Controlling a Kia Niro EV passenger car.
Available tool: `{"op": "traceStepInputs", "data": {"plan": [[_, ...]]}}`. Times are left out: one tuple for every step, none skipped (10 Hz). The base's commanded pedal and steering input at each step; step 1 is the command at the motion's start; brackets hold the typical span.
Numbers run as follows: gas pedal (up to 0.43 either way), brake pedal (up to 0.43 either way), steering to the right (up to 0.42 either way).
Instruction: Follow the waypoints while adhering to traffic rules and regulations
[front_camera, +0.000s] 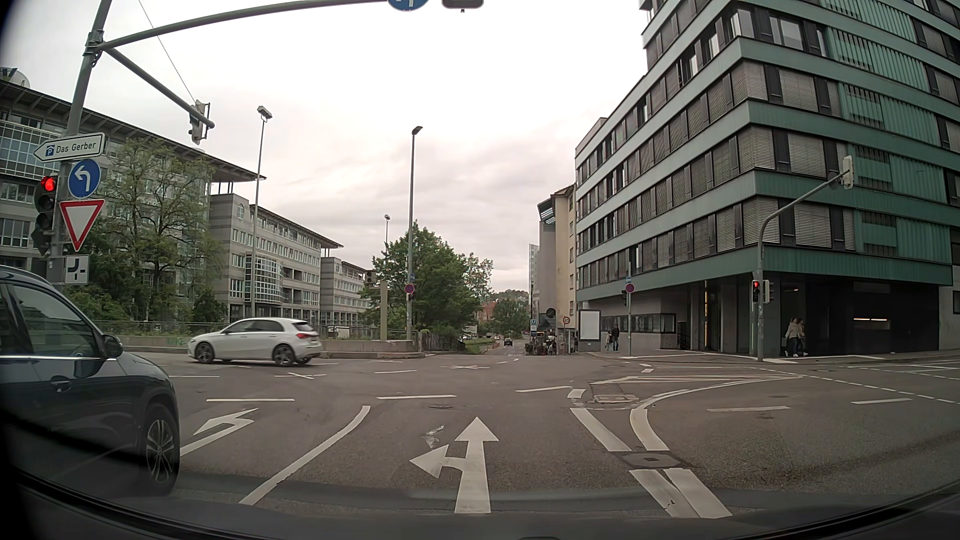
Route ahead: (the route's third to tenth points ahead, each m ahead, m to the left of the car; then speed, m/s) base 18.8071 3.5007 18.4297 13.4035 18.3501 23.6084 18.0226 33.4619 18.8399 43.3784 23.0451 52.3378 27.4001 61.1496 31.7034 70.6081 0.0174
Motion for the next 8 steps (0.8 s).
{"op": "traceStepInputs", "data": {"plan": [[0.0, 0.226, -0.035], [0.0, 0.232, -0.035], [0.0, 0.232, -0.035], [0.0, 0.232, -0.037], [0.0, 0.232, -0.04], [0.0, 0.232, -0.046], [0.0, 0.232, -0.05], [0.0, 0.232, -0.05]]}}
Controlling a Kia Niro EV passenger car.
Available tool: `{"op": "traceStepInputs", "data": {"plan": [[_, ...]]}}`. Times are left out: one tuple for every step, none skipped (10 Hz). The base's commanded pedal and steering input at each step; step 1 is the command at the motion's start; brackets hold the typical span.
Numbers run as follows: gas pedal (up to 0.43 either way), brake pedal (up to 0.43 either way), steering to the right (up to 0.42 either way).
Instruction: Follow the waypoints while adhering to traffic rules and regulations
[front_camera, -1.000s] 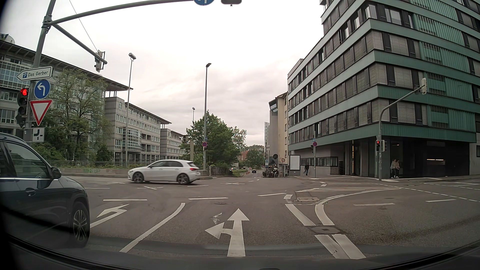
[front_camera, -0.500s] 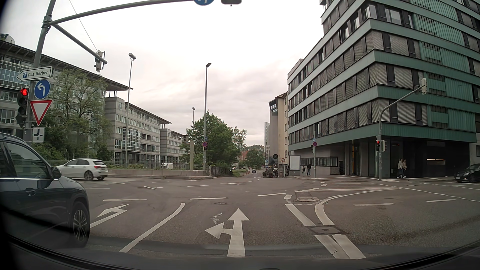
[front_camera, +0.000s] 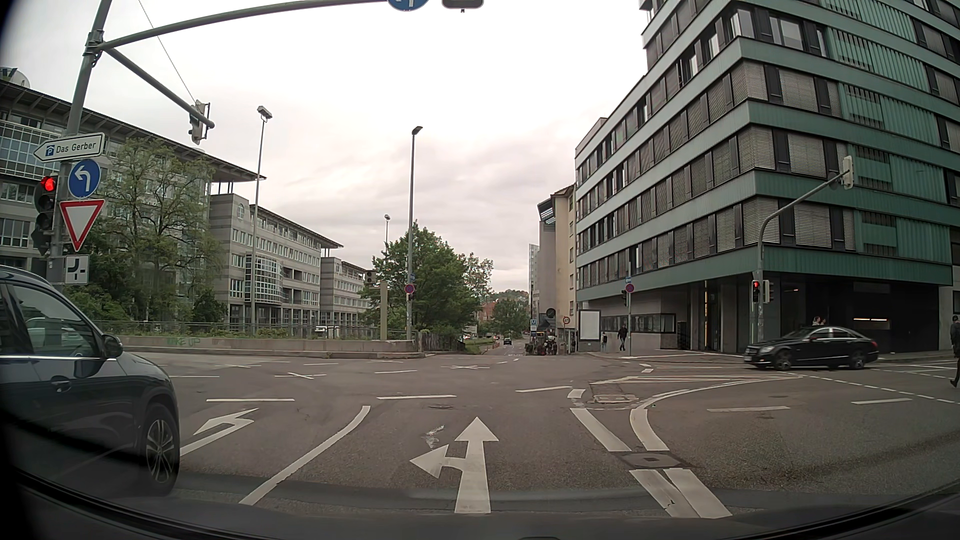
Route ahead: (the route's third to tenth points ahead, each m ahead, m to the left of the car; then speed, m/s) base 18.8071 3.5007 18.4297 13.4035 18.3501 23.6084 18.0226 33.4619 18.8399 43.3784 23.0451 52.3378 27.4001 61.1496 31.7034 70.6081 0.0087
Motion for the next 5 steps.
{"op": "traceStepInputs", "data": {"plan": [[0.0, 0.232, -0.05], [0.0, 0.232, -0.05], [0.0, 0.232, -0.05], [0.0, 0.232, -0.05], [0.0, 0.238, -0.05]]}}
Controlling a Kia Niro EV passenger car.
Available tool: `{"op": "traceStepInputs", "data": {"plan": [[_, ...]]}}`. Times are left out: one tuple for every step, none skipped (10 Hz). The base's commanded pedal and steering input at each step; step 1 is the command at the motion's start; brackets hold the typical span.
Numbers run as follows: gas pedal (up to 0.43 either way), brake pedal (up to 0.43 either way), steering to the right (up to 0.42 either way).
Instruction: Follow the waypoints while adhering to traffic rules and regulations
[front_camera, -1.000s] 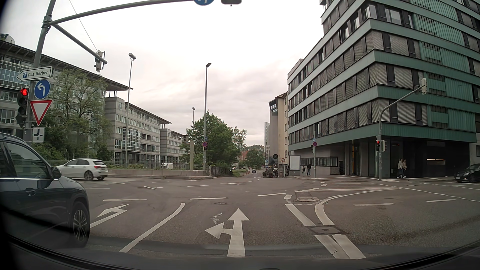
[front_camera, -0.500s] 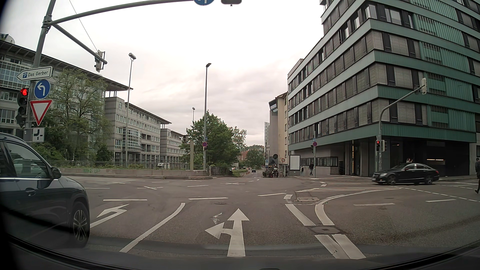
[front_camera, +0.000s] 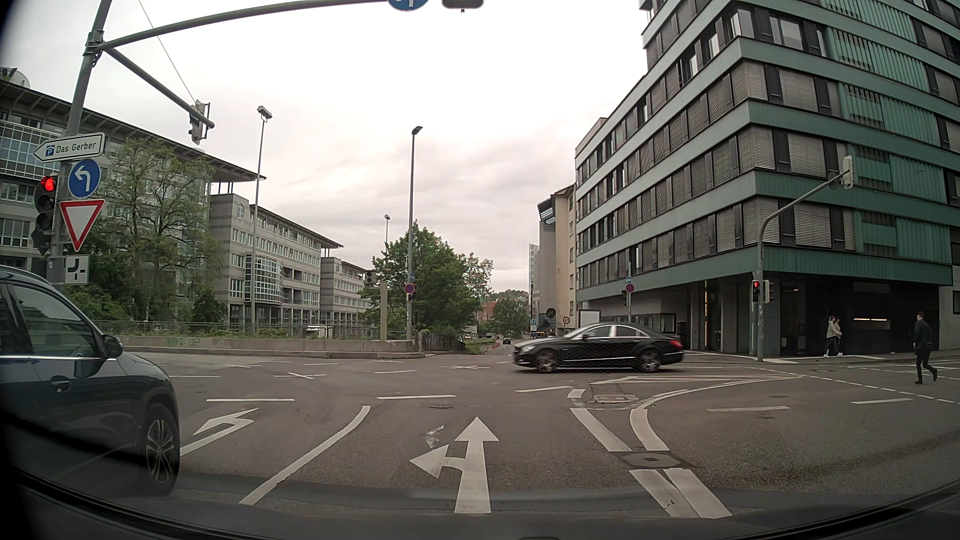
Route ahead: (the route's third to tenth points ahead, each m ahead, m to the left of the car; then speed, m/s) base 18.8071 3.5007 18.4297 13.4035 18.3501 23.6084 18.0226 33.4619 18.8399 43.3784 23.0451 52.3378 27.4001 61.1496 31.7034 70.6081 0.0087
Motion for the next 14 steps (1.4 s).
{"op": "traceStepInputs", "data": {"plan": [[0.0, 0.232, -0.05], [0.0, 0.238, -0.05], [0.0, 0.232, -0.05], [0.0, 0.232, -0.05], [0.0, 0.232, -0.05], [0.0, 0.232, -0.05], [0.0, 0.232, -0.05], [0.0, 0.232, -0.049], [0.0, 0.238, -0.049], [0.0, 0.238, -0.049], [0.0, 0.238, -0.05], [0.0, 0.232, -0.05], [0.0, 0.238, -0.049], [0.0, 0.238, -0.05]]}}
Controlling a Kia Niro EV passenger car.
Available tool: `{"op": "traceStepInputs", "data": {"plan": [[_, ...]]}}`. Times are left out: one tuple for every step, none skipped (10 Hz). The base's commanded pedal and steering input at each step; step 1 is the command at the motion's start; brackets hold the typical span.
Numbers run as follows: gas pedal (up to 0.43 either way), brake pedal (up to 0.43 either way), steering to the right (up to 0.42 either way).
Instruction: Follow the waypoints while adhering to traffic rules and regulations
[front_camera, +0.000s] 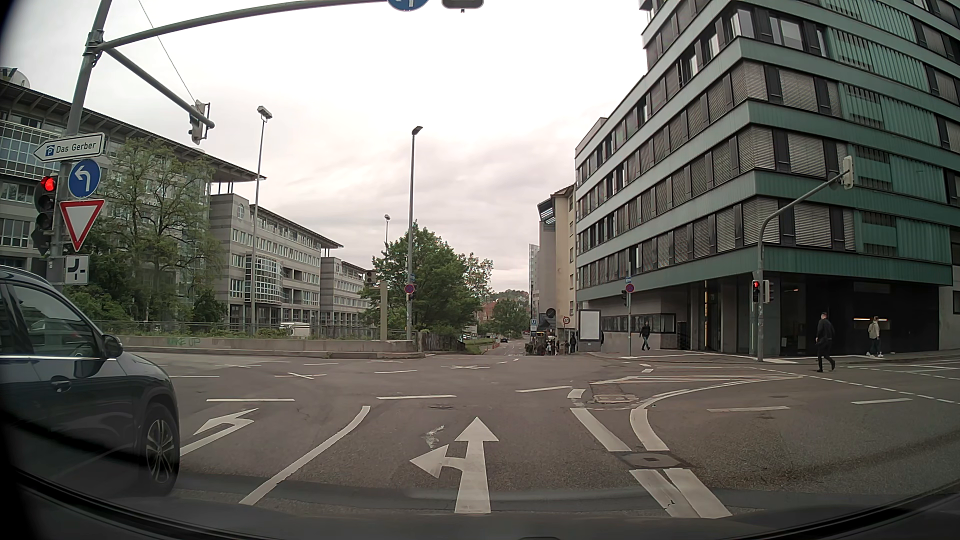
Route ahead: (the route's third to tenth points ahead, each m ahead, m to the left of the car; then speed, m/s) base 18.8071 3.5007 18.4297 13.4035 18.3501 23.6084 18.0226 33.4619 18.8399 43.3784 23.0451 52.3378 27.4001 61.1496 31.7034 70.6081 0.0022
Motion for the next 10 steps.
{"op": "traceStepInputs", "data": {"plan": [[0.0, 0.238, -0.049], [0.0, 0.238, -0.05], [0.0, 0.238, -0.05], [0.0, 0.238, -0.05], [0.0, 0.238, -0.049], [0.0, 0.238, -0.049], [0.0, 0.238, -0.049], [0.0, 0.238, -0.05], [0.0, 0.238, -0.049], [0.0, 0.238, -0.049]]}}
